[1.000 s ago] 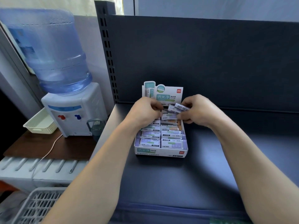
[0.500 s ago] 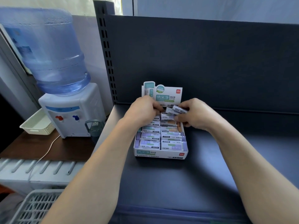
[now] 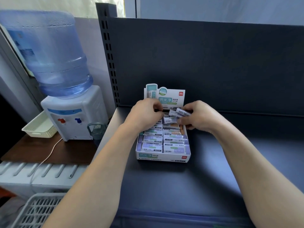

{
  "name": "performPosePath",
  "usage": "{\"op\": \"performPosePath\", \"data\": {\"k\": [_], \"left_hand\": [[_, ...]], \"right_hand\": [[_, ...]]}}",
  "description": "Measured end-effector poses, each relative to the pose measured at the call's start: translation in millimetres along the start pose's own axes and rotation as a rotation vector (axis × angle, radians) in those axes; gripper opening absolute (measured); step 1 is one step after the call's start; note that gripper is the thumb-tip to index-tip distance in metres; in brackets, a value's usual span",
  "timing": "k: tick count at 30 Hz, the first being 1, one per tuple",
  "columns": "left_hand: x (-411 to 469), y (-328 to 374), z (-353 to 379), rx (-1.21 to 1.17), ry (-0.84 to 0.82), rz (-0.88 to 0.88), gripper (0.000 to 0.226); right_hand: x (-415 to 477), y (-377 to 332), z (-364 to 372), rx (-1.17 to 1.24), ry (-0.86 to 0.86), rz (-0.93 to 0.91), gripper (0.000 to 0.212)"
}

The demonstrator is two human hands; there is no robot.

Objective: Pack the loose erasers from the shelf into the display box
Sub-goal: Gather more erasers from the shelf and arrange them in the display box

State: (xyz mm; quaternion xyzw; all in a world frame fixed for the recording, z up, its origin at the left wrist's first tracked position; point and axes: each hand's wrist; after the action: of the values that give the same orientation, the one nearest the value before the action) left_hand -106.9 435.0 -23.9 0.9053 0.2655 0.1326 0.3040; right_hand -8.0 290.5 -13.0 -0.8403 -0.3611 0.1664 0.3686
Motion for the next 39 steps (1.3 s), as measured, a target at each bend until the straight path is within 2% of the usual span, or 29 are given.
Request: {"op": "performPosePath", "data": {"k": [5,10,18,23,26,32,36,39], "left_hand": [[-1.6,1.3,0.4,-0.124,-0.011,-0.124,0.017],[-5.2,12.6,6.3,-0.108,0.021,-0.236,0.010],[-9.6,19.1,9.1,0.013,0.061,-0.210,0.015],[-6.5,2.8,0.8,-0.239,-0.040,-0.116,0.012],[-6.2,3.1,1.4,-0.124,-0.018,-0.037,0.020],[-3.6,14.1,7.5,0.106,0.016,0.079,0.005],[0.1,15.8,14.1,0.292,0.033,0.149,0.017],[3.5,15.5,14.3,0.326,0.002,0.143,0.021]], "right_hand": [[0.2,-0.3,-0.2,0.021,-0.005,-0.007,0.013],[-1.9,-1.7,-2.2,0.013,-0.008,-0.009,0.009],[-3.5,-1.2,-4.2,0.046,-0.006,-0.002,0.010],[-0.3,1.9,-9.4,0.052,0.057,0.014,0.010],[0.1,1.7,-9.5,0.047,0.070,0.012,0.010],[-0.8,1.8,-11.1,0.031,0.123,-0.014,0.010],[-1.2,1.8,-11.7,0.028,0.131,-0.019,0.010],[-1.3,2.0,-12.0,0.021,0.127,-0.019,0.010]]}}
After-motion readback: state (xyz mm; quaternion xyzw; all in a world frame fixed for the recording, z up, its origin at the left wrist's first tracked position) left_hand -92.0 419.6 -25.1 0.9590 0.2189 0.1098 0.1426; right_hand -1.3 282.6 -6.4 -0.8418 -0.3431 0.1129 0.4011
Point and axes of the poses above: each hand's wrist, its own x-axis towards the middle knuckle, its own z-axis out of the palm, y = z × x, and after that the axes turned 8 degrees about -z, right-handed
